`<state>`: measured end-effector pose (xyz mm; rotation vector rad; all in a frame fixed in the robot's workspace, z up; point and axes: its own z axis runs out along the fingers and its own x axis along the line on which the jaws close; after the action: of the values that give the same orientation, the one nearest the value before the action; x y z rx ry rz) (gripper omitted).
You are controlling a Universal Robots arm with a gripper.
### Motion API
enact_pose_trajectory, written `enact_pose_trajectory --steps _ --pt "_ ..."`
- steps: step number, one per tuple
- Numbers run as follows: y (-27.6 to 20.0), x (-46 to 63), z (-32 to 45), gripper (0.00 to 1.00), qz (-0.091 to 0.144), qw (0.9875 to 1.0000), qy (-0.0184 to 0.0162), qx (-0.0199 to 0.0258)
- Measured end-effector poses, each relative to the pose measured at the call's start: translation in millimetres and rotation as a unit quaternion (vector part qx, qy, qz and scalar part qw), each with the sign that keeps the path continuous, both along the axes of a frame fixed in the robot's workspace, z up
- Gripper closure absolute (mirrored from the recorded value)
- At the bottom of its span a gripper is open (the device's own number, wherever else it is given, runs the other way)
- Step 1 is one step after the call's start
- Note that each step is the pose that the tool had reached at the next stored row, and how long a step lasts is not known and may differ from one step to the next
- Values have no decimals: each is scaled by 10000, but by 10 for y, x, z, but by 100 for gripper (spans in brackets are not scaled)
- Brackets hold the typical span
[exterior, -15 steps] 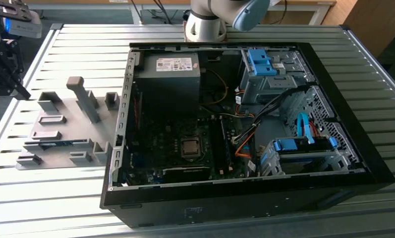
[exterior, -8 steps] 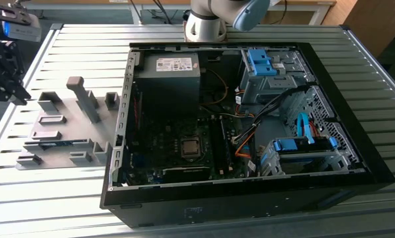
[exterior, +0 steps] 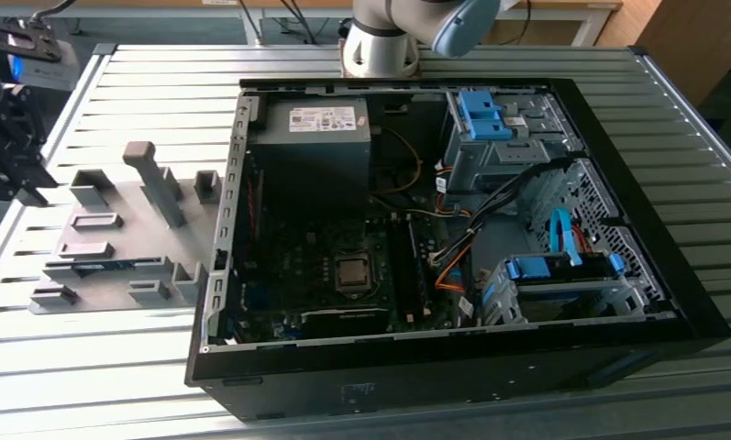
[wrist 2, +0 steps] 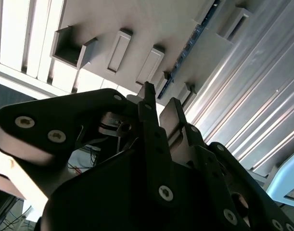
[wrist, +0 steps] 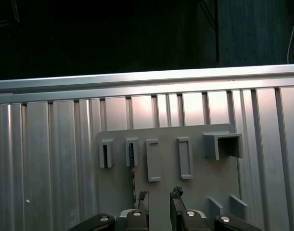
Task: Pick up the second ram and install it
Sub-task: 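Pick up the second ram and move it above second insertion slot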
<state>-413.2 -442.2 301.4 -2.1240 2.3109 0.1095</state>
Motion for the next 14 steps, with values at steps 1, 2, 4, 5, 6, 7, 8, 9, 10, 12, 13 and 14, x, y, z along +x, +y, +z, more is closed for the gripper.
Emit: enact_pose_trajectory --steps 1,2,4,5,6,7,8,9,10,12,13,14 --pt "-7 0 -13 69 0 10000 19 0" --pt "-14 0 -27 69 0 10000 37 0" --pt "-25 0 -64 69 0 10000 59 0" --pt "-25 0 -77 69 0 10000 59 0" --pt "-25 -1 -77 69 0 10000 61 -1" --pt "-25 -1 -77 69 0 10000 61 -1" --pt "-26 0 -77 69 0 10000 61 -1" --pt "-26 0 -78 69 0 10000 60 -1" --pt "-27 0 -80 69 2 10000 57 -6" --pt "-28 0 -87 69 25 10000 45 -29" --pt "-29 0 -92 69 27 10000 27 -39" --pt "-30 0 -99 69 27 10000 8 -40"
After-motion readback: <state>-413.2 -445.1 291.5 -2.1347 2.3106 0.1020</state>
